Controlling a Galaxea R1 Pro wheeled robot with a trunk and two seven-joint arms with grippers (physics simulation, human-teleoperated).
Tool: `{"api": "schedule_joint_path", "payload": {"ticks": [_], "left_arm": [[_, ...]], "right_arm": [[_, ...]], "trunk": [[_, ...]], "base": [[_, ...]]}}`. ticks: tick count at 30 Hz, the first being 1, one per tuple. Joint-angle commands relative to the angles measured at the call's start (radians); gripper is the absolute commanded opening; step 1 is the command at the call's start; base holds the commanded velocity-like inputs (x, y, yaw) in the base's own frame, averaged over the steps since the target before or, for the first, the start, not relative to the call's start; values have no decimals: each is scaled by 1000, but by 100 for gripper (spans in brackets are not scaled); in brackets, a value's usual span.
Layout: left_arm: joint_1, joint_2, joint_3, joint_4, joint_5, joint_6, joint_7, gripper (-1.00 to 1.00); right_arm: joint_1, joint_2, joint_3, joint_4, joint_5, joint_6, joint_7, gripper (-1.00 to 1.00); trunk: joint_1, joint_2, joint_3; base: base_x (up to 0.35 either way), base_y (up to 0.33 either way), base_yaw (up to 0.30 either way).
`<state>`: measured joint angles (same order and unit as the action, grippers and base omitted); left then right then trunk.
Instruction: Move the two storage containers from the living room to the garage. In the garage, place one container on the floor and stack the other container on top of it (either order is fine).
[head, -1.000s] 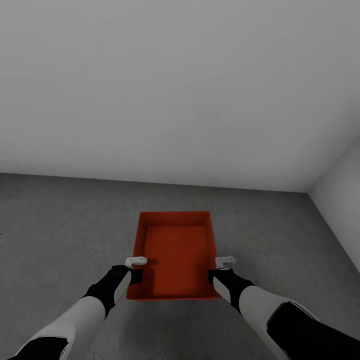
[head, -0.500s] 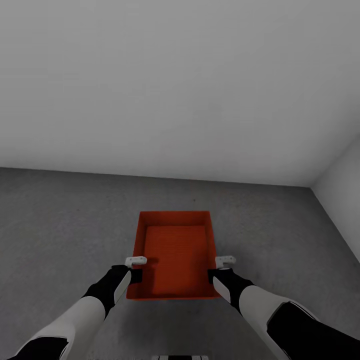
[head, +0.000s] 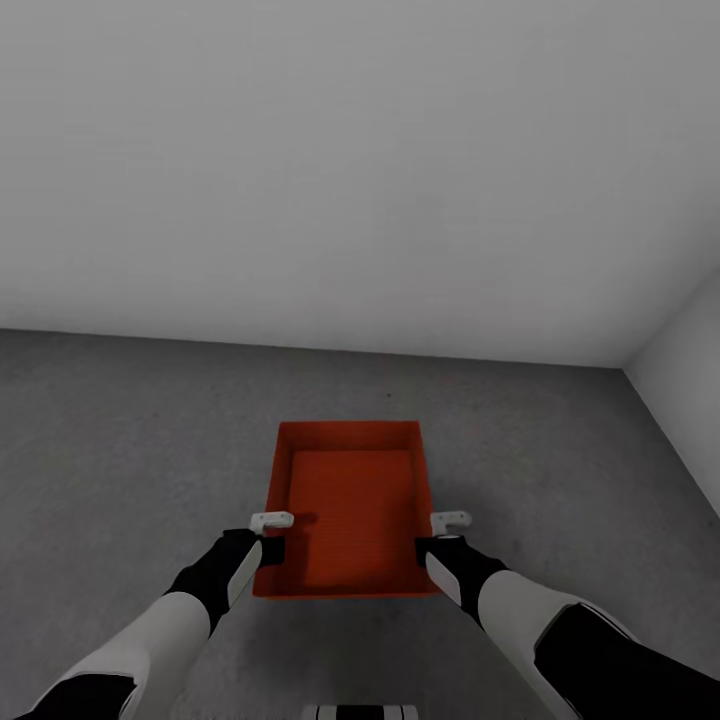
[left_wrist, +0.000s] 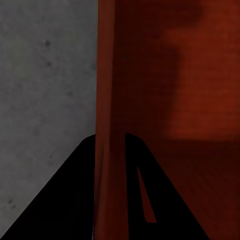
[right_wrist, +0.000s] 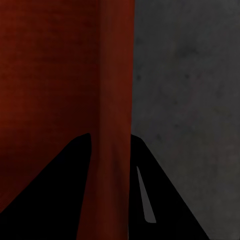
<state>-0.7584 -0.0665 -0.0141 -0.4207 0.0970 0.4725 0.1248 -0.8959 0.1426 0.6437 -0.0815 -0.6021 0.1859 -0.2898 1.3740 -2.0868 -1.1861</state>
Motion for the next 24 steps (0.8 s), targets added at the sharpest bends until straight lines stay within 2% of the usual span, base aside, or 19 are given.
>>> {"api": "schedule_joint_path", "payload": {"ticks": [1, 24], "left_arm": [[1, -3, -17, 17, 26, 6, 12, -100], [1, -3, -17, 17, 26, 6, 10, -100]], "right_arm": [[-1, 0, -2, -32, 21, 3, -69, -100], [-1, 0, -2, -32, 20, 3, -68, -100]], "trunk": [[0, 0, -1], [0, 0, -32]], "base": [[0, 0, 0], [0, 0, 0]]}}
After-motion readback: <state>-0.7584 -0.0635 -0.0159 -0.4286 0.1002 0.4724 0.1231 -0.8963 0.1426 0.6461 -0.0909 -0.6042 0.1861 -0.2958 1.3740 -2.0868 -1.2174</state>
